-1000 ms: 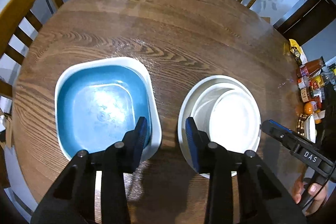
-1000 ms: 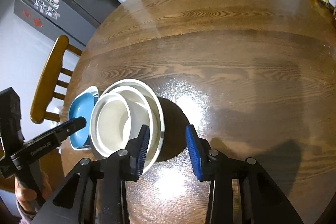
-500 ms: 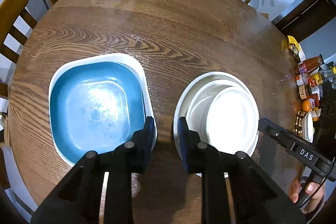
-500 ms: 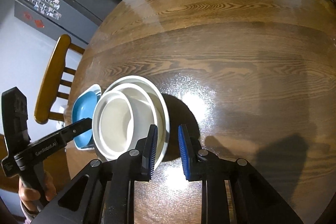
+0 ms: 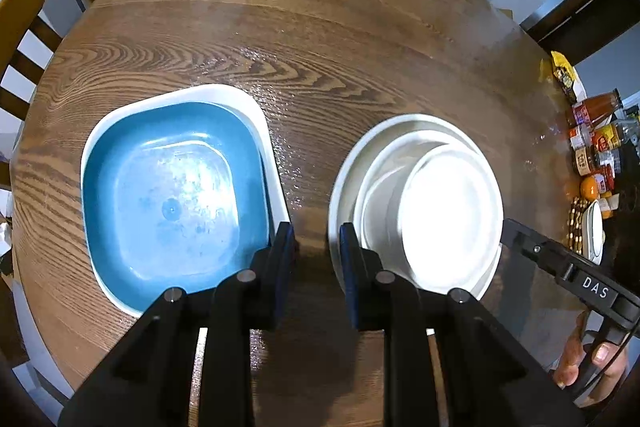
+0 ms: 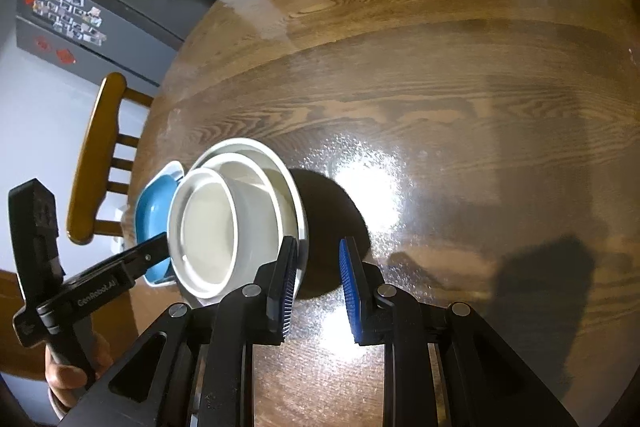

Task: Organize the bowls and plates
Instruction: 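Grasp the rim of the nested bowl stack with both tools, then lift and carry the bowl stack onto the blue plate stack with both tools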

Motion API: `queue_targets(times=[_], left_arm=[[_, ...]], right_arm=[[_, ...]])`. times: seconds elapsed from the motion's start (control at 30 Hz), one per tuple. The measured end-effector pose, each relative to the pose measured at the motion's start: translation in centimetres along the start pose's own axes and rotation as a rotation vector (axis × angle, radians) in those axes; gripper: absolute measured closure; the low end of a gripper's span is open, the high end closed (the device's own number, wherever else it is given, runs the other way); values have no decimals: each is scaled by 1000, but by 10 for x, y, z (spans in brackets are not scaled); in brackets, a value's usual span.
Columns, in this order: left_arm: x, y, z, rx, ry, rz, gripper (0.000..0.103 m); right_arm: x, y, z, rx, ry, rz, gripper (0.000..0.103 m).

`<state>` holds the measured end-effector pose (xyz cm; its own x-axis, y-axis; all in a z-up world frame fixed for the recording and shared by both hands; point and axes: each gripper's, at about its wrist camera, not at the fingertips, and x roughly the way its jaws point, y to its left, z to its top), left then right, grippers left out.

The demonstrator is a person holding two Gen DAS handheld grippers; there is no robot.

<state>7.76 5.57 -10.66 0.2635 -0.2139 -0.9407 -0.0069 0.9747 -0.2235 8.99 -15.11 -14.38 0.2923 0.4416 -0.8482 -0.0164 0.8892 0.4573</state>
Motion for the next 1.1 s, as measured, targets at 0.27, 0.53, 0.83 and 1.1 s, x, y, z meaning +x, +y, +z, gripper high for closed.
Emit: queue_targets(times=[0.27,0.53,0.83,1.1], left_arm=[[9,-3,0,2,12,-18,96],[8,-7,-5,4,-16,-7,102],[-5,-8,-10,26,-54,8,102],[-34,5,-8,26,-131,12,102]], right_arm=[[19,4,5,-6,22,-17,81],[18,8,1,-20,-5,0,94],[8,19,-5,-28,-25,-27,94],[-9,47,-4,-64,-72,-21,94]])
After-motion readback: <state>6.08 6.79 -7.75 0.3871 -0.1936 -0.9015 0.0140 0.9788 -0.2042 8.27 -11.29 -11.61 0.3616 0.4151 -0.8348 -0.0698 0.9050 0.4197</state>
